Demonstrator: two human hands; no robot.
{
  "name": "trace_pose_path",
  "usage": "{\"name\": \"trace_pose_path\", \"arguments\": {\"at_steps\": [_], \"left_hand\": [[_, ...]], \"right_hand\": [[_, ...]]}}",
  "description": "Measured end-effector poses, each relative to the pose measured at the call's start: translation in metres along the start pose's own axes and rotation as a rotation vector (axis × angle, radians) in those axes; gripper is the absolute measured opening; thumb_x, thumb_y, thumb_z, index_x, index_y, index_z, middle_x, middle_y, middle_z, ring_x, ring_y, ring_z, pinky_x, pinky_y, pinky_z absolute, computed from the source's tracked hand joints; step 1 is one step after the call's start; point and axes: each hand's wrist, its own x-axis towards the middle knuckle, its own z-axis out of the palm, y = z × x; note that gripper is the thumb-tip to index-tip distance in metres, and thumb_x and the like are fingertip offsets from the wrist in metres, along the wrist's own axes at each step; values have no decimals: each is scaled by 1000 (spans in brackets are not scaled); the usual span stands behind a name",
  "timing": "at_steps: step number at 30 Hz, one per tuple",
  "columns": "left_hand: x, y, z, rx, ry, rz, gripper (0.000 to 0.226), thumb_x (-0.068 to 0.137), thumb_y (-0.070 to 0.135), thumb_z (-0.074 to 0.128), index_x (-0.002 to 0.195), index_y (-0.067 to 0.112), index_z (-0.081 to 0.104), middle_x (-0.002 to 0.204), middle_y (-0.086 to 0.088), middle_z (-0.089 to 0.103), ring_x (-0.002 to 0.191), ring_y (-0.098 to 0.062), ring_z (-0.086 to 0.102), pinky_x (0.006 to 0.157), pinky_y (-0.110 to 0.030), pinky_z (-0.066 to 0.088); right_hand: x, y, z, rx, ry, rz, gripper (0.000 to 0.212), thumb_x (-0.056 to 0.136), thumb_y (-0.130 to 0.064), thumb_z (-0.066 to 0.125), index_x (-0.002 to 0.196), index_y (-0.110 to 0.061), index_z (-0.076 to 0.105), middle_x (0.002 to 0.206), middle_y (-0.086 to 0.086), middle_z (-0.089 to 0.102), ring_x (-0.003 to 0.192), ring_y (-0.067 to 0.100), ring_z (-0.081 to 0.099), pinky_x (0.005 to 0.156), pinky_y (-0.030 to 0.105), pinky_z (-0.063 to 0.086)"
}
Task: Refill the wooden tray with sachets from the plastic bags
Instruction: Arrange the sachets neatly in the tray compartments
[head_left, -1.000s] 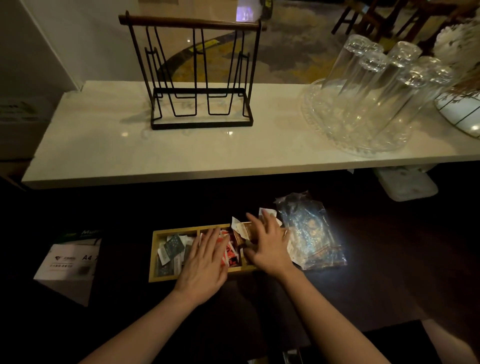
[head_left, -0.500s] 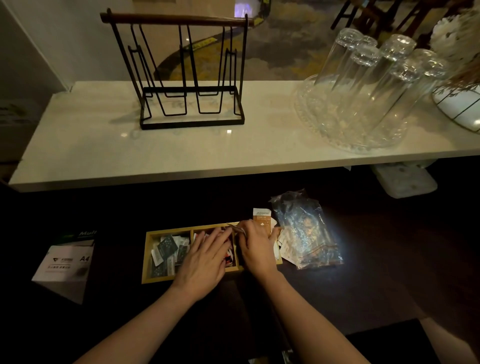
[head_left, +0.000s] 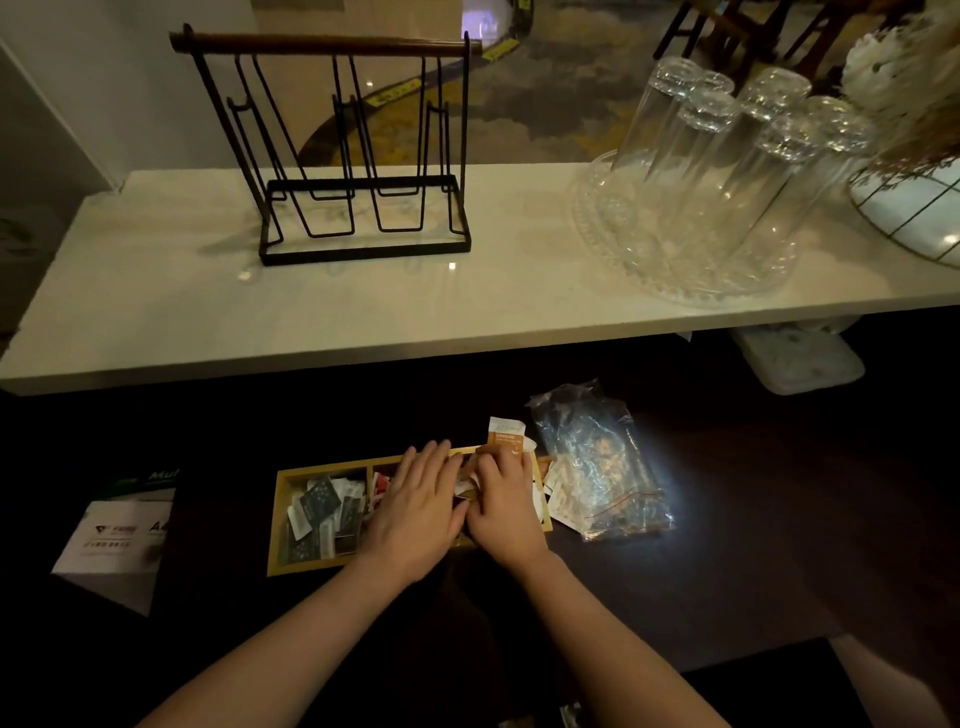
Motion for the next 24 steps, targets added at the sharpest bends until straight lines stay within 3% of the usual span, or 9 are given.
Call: {"name": "trace_pose_path", "arguments": {"at_steps": [3,5,8,12,15,17,19,21,24], "left_hand": [[1,6,8,74,-28,69,65,94,42,16,146,4,22,154,-16,25,143,-27,22,119,-44,12],[3,11,13,96,-58,94,64,97,44,15,147,3,11,156,-16,7,146,-26,5,120,-44,-1],[2,22,10,182,-96,106,67,98,47,20,146,0,19,157,-19,8,145,-27,-3,117,-43,-7],[4,47,7,195,-140,83,67,99,44,18,145,-4,15,156,-24,11,147,-31,-1,115,-44,-18],[10,58,11,179,-168,34,67,99,43,18,143,-8,20,154,-27,18,147,-30,-1,118,-43,-12],[10,56,14,185,-171,36,68,98,44,16,145,-6,17,154,-26,18,147,-30,-1,118,-44,-10],[9,46,13,147,-155,40,67,97,47,23,144,-1,28,155,-21,22,147,-29,4,117,-45,-8],[8,32,9,75,-106,34,61,94,50,33,134,7,47,152,-15,34,146,-25,13,117,-43,-2],[4,15,7,0,-34,-16,70,90,55,36,142,8,37,151,-11,37,143,-21,25,116,-36,3]], "right_hand": [[-7,6,-13,286,-9,-18,50,68,-9,54,116,-19,53,127,0,46,124,9,36,110,46,28],[-8,14,-27,439,49,16,54,70,-6,56,123,-15,51,130,-1,48,123,11,41,105,35,37],[8,32,-42,443,184,186,47,83,-10,48,130,-12,48,129,-1,49,120,12,46,104,33,40],[35,51,-42,329,-38,274,41,97,-21,47,137,-14,45,137,5,51,125,19,48,96,20,32],[36,49,-31,241,-54,214,30,95,-19,50,124,-14,56,122,6,60,110,18,56,88,18,36],[30,46,-22,230,-13,145,17,95,-17,50,106,-13,61,107,2,59,96,14,55,82,22,41],[26,45,-15,176,43,81,12,94,-16,50,95,-11,61,100,1,56,90,12,53,81,28,46],[24,47,-11,93,93,34,11,93,-15,52,97,-11,62,99,3,58,92,15,53,84,33,47],[24,46,-9,6,105,2,29,92,-17,52,120,-15,57,108,3,58,102,16,51,92,31,45]]}}
